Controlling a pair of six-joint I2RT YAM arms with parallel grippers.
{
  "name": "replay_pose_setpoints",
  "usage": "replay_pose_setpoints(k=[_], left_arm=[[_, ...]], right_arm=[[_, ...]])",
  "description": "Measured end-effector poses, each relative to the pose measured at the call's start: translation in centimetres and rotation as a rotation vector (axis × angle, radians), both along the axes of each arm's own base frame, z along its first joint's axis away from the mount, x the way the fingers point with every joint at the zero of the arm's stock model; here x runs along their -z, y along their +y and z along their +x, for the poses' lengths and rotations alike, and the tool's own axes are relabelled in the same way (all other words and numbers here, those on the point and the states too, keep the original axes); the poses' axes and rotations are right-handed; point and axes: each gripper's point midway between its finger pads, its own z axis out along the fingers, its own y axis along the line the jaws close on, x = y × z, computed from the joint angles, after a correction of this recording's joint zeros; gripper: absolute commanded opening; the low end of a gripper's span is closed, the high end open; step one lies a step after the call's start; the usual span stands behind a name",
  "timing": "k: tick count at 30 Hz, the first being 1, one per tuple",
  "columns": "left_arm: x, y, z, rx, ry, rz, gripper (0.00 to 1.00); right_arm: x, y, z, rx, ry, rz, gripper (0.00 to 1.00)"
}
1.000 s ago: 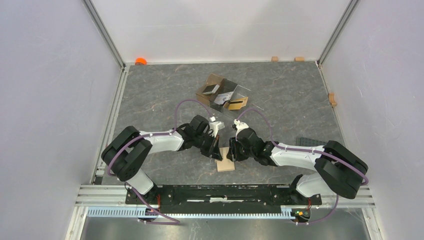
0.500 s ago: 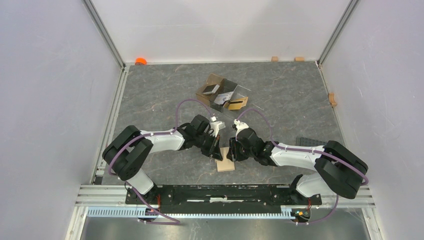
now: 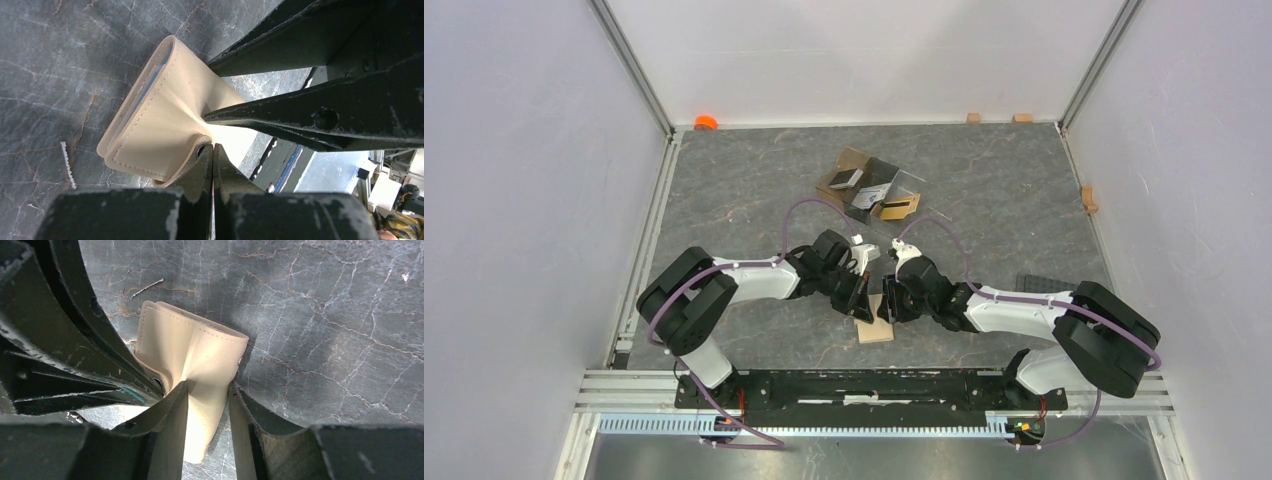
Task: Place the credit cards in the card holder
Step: Close the card holder at the center of the board.
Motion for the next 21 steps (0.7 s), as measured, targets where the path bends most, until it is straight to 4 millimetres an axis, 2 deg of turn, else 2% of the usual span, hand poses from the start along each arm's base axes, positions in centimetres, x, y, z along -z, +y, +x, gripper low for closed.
replay_pose_setpoints(k=[12, 21], left_arm=[[0.13, -0.09, -0.02, 0.003, 0.007, -0.002, 0.02], [0.38, -0.25, -0.05, 0.006, 0.092, -0.048, 0.02]], right_arm=[[0.01, -0.01, 0.0, 0.0, 0.0, 0.0, 0.4], [-0.01, -0.05, 0.01, 0.001, -0.001, -0.002, 0.41]])
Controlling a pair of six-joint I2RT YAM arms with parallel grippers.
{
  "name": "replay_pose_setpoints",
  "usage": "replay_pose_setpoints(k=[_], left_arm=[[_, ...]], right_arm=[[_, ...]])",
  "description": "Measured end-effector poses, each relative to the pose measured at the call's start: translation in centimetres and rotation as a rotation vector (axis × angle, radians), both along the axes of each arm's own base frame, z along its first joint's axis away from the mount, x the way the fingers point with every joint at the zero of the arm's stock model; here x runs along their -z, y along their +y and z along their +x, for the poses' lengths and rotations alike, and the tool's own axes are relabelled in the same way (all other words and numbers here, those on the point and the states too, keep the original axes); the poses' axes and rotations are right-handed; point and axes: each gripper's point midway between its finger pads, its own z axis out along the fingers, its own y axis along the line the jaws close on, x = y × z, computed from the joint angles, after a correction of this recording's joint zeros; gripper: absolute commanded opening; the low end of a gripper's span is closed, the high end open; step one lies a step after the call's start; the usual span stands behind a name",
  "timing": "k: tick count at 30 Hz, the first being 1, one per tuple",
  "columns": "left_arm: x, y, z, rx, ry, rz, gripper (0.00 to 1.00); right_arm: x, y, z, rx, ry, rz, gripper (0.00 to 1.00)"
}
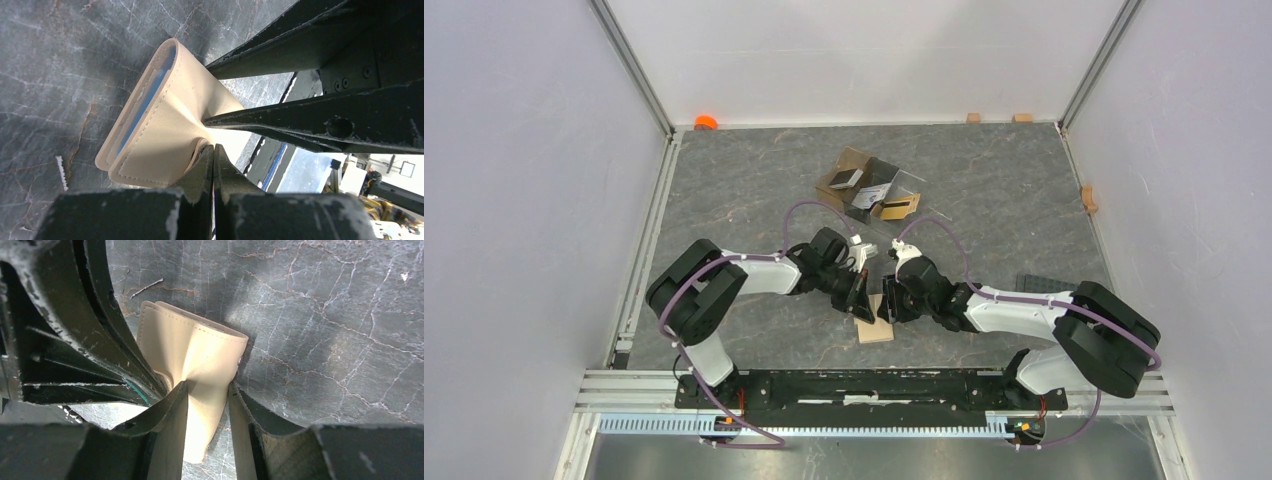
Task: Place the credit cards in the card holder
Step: Close the card holder at the center of the board.
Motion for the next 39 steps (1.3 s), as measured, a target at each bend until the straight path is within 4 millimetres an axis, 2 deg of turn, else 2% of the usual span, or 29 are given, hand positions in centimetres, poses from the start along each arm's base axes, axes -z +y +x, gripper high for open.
replay_pose_setpoints(k=[13, 28, 33, 39], left_arm=[[0.2, 0.2, 0.1, -0.003, 0.069, -0.055, 0.02], [0.6, 0.0, 0.4, -0.045, 0.227, -0.063, 0.02], [0.7, 0.0, 0.3, -0.054, 0.258, -0.056, 0.02], [0.3, 0.7, 1.2, -0.103, 0.211, -0.038, 0.16]], right_arm=[[0.0, -0.7, -0.5, 0.002, 0.001, -0.012, 0.41], [0.0, -2.3, -1.2, 0.019, 0.006, -0.059, 0.41], [0.0, -3.3, -1.5, 0.027, 0.0, -0.091, 0.42], [0.0, -4.3, -1.7, 0.029, -0.007, -0.126, 0.43]])
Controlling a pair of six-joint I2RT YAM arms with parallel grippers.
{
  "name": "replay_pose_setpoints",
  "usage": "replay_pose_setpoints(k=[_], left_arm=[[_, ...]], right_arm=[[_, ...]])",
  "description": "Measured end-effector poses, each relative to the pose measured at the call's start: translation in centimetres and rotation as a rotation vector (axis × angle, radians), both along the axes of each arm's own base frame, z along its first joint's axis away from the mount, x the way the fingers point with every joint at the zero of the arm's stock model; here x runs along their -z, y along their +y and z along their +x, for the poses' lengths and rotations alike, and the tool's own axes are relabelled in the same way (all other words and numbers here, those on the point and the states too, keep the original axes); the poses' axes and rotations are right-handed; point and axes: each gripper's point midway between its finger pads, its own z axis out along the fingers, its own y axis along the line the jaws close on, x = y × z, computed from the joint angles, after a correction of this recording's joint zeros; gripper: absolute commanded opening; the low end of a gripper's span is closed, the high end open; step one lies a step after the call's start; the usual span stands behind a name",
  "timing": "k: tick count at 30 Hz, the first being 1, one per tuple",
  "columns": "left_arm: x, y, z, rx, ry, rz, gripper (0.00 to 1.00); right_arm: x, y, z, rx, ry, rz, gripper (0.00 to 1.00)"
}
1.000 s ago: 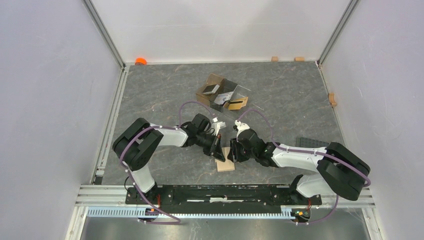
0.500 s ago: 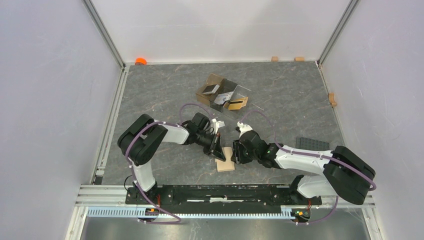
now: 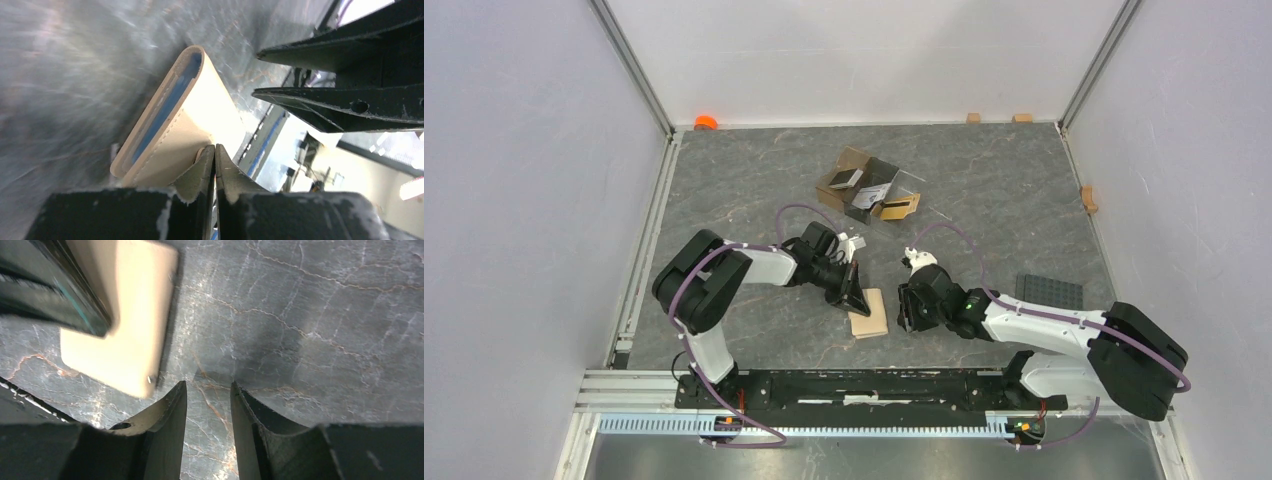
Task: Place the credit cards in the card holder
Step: Close the card holder at the center of the board, then reset both arms
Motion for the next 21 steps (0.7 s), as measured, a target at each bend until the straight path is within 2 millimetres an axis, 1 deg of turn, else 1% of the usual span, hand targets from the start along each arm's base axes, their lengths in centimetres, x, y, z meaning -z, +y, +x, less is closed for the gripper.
replay_pose_setpoints(k=[2, 5, 8, 11, 14, 17, 20, 21], left_arm=[[-0.1, 0.6, 0.9, -0.039, -0.027, 0.028, 0.19], [-0.6, 0.9, 2.5, -0.084, -0.072, 0.064, 0.23], [-1.1, 0.7, 4.3, -0.12, -0.13, 0.098, 0.3], [-2.0, 0.2, 5.9, -0.146, -0.185, 0.122, 0.39], [-3.6, -0.4, 7.0, -0.156, -0.231, 0.118, 0.42], [-6.1, -0.7, 7.4, -0.165, -0.282, 0.097, 0.44], [-8.6, -0.4, 7.6, -0.187, -0.335, 0.083, 0.54], [-9.2, -0.2, 7.6, -0.194, -0.348, 0.081, 0.58]], right_arm=[[0.0, -0.4, -0.1, 0.0, -0.003, -0.015, 0.43], [-0.1, -1.0, -0.1, 0.001, -0.009, -0.039, 0.44], [-0.3, -1.5, -0.1, 0.005, -0.021, -0.054, 0.45], [-0.9, -1.9, 0.0, 0.006, -0.041, -0.059, 0.46], [-1.7, -1.9, 0.4, 0.007, -0.064, -0.053, 0.48], [-2.7, -1.6, 0.9, 0.006, -0.09, -0.035, 0.51], [-3.3, -1.5, 1.5, 0.005, -0.11, -0.022, 0.55], [-3.3, -1.6, 1.7, 0.005, -0.114, -0.022, 0.56]])
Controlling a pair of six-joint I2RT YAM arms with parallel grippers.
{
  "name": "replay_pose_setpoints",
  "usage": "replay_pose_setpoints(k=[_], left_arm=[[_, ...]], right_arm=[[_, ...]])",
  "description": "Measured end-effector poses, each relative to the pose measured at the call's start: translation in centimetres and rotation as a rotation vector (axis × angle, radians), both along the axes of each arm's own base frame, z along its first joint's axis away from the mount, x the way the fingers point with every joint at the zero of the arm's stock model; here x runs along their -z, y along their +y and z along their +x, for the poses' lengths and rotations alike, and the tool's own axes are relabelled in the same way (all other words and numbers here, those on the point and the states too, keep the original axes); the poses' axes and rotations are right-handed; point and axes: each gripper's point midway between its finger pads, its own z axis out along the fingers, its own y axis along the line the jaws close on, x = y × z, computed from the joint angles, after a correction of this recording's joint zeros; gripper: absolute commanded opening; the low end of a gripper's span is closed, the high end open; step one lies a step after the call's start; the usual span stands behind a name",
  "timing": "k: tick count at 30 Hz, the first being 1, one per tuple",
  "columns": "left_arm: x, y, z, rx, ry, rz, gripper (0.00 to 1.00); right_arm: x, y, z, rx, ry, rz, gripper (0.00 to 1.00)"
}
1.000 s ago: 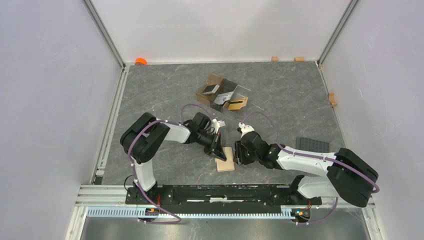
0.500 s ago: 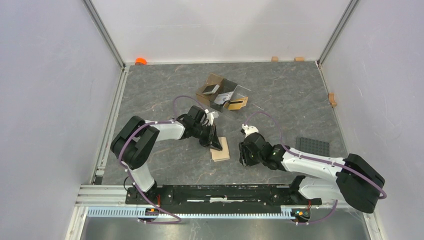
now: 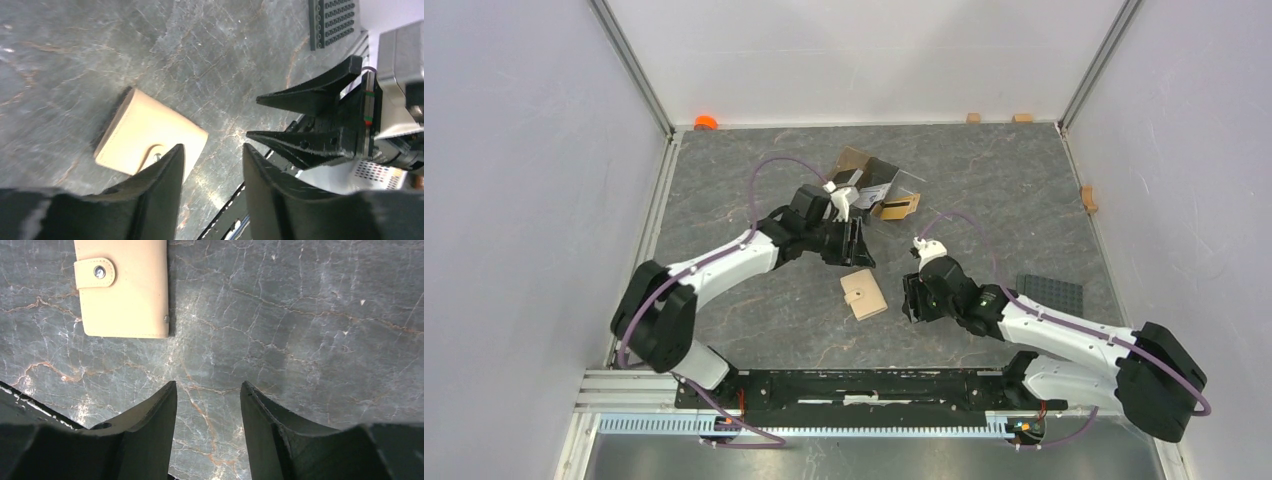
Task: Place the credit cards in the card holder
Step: Reset both arms
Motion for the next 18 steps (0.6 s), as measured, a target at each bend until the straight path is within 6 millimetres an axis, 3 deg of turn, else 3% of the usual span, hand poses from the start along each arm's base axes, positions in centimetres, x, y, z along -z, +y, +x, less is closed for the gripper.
replay_pose_setpoints(k=[4, 8, 13, 18], left_arm=[[-1.9, 1.6, 0.2, -0.071, -0.069, 0.035, 0.83], [-2.8, 4.6, 0.1, -0.179, -0.125, 0.087, 0.99], [-4.2, 10.6, 1.1, -0.396, -0.19, 0.162, 1.0], [-6.8, 16.8, 1.9, -0.61, -0.267, 0.213, 1.0]], right_arm=[[-0.1, -0.6, 0.8, 0.001, -0.009, -0.008, 0.67], [-0.3, -2.0, 2.1, 0.025, -0.033, -0.029, 0.76], [-1.5, -5.5, 4.8, 0.12, -0.085, -0.041, 0.85], [-3.4, -10.9, 7.3, 0.27, -0.154, -0.048, 0.88]])
